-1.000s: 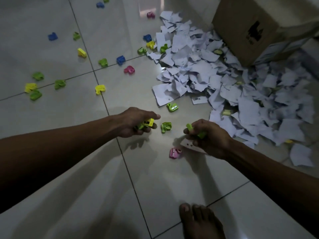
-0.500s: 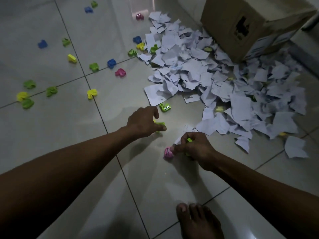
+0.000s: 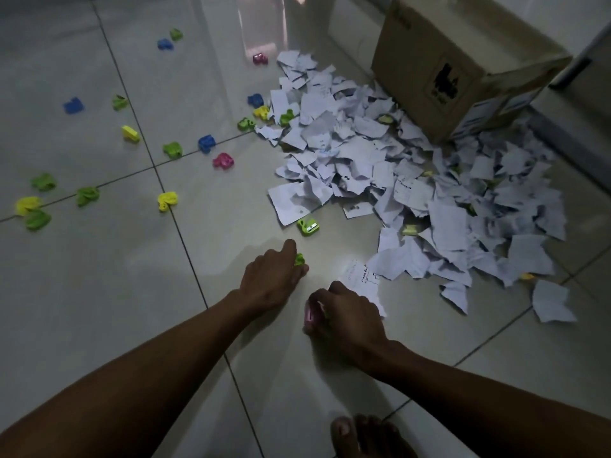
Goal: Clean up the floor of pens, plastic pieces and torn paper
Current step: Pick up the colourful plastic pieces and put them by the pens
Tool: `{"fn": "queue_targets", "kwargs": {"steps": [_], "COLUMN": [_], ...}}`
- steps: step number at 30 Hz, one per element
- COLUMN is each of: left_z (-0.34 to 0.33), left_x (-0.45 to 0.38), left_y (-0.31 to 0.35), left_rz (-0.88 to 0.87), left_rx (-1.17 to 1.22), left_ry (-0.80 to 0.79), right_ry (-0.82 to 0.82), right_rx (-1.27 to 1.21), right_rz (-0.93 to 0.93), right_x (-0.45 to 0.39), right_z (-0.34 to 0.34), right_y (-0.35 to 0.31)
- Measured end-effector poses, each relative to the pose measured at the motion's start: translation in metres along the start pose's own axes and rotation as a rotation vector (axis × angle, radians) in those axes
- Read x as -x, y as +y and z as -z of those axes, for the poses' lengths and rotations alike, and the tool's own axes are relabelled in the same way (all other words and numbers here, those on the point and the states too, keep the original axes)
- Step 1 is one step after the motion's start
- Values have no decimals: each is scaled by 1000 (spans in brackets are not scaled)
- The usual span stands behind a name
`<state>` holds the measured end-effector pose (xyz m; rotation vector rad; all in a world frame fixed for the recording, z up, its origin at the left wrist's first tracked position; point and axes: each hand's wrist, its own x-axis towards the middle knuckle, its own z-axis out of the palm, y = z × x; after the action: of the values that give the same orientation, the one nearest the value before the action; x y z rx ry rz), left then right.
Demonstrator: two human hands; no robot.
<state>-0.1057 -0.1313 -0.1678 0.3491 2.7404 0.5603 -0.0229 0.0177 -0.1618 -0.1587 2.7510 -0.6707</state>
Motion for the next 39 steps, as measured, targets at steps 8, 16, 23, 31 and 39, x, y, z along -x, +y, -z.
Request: {"fn": "queue_targets", "kwargs": {"steps": [8,16,23,31,39], "left_z": [19,43,49,58,58], "left_x": [-11,-9,-2,6,3], "left_y": [-10,-22,-31,-41,-50], "left_rz": [526,678,674,646,705], "left_rx": [1137,1548,1665,1701,1635], "left_ry": [23,-88,-116,-139,-92], "right_ry": [83,1,177,174,89], "right_rx": [-786,-931,-289,-119,-895], "right_rz": [-324,-505,-305,-258,-299], "right_x": [-29,-84,-129,-137,-133], "right_z": [41,64,46,28,34], "right_y": [2,11,4,11,-4]}}
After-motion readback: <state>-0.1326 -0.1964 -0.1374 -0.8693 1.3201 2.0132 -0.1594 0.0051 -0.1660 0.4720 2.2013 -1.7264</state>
